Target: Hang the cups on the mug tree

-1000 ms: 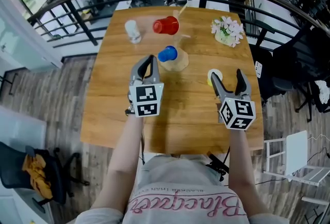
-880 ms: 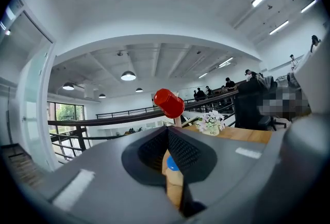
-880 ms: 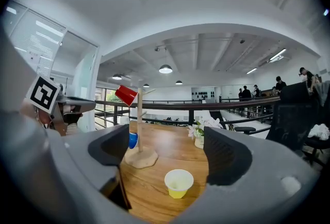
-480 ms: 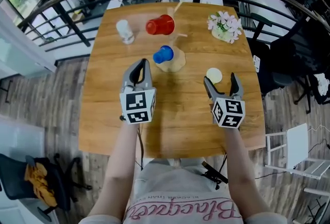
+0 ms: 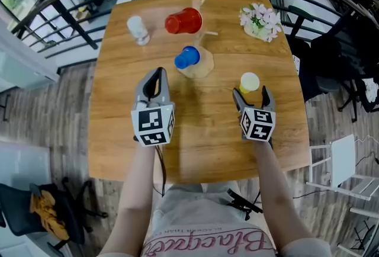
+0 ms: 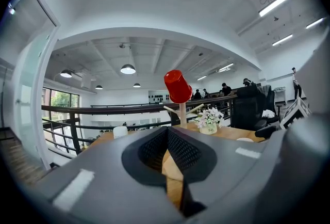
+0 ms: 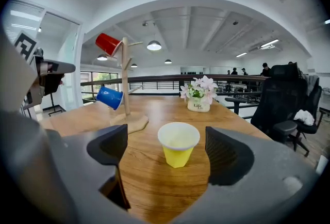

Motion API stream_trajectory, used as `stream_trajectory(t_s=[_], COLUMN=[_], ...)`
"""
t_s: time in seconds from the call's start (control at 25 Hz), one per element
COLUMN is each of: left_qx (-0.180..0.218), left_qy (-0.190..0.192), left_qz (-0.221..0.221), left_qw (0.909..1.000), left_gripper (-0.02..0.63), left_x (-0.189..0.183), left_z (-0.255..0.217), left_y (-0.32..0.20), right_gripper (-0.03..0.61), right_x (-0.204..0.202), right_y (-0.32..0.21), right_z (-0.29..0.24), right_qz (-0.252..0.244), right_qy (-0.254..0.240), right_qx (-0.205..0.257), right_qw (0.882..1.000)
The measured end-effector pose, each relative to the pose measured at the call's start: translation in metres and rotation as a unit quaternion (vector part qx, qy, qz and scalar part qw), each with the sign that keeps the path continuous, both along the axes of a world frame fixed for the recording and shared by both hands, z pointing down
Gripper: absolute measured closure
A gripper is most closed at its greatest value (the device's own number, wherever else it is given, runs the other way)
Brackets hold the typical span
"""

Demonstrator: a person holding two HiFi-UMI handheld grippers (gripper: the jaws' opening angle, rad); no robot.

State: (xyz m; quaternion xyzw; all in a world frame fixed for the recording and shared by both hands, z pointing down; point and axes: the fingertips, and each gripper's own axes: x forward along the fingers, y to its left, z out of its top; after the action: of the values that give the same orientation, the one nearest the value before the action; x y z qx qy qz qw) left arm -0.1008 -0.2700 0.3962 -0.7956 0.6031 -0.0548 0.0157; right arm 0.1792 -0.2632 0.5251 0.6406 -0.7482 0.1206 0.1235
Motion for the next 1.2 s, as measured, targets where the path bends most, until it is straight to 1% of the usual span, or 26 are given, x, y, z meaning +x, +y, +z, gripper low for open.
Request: stream_trajectory(t_s=[0.24, 0.4, 0.48, 0.68, 0.76, 0.8, 0.88, 1.2], left_qx=[-0.005, -0.008, -0.009, -0.010, -0.009, -0.009, -0.009, -0.012], left_qy=[0.001, 0.000, -0.001, -0.004, -0.009, -0.009, -0.008, 0.004], left_qz=[0.006, 0.008, 0.010, 0.013, 0.015, 0.015, 0.015, 0.015], left_qw=[1.0000, 0.9999, 0.9999, 0.9999, 0.9998, 0.9998, 0.9998, 0.9998], left_gripper=[0.598, 0.597, 0.597, 0.597, 0.597, 0.597, 0.597, 0.597], left_x=[-0.004, -0.007, -0.009, -0.009, -0.009, -0.009, -0.010, -0.015], left_z=[0.010, 0.015, 0.016, 0.018, 0.018, 0.018, 0.018, 0.014], left_y=[-0.003, -0.007, -0.009, -0.014, -0.015, -0.015, -0.017, -0.018], right_gripper=[0.112, 0.121, 0.138, 0.238, 0.251, 0.272, 0.348, 0.357], right_x=[0.005, 0.010, 0.011, 0.016, 0.018, 0.019, 0.023, 0.020], right_y=[-0.009, -0.017, -0.022, -0.024, -0.025, -0.025, -0.026, -0.024], right_z=[0.032, 0.046, 0.050, 0.064, 0.066, 0.066, 0.065, 0.053], right_qz=[0.018, 0.017, 0.018, 0.023, 0.027, 0.031, 0.039, 0.033], right_qy=[-0.007, -0.001, -0.001, 0.002, 0.007, 0.009, 0.012, 0.011], right_qx=[-0.028, -0.038, -0.042, -0.065, -0.066, -0.065, -0.063, -0.051], right_qw=[0.999, 0.999, 0.999, 0.998, 0.997, 0.997, 0.997, 0.998])
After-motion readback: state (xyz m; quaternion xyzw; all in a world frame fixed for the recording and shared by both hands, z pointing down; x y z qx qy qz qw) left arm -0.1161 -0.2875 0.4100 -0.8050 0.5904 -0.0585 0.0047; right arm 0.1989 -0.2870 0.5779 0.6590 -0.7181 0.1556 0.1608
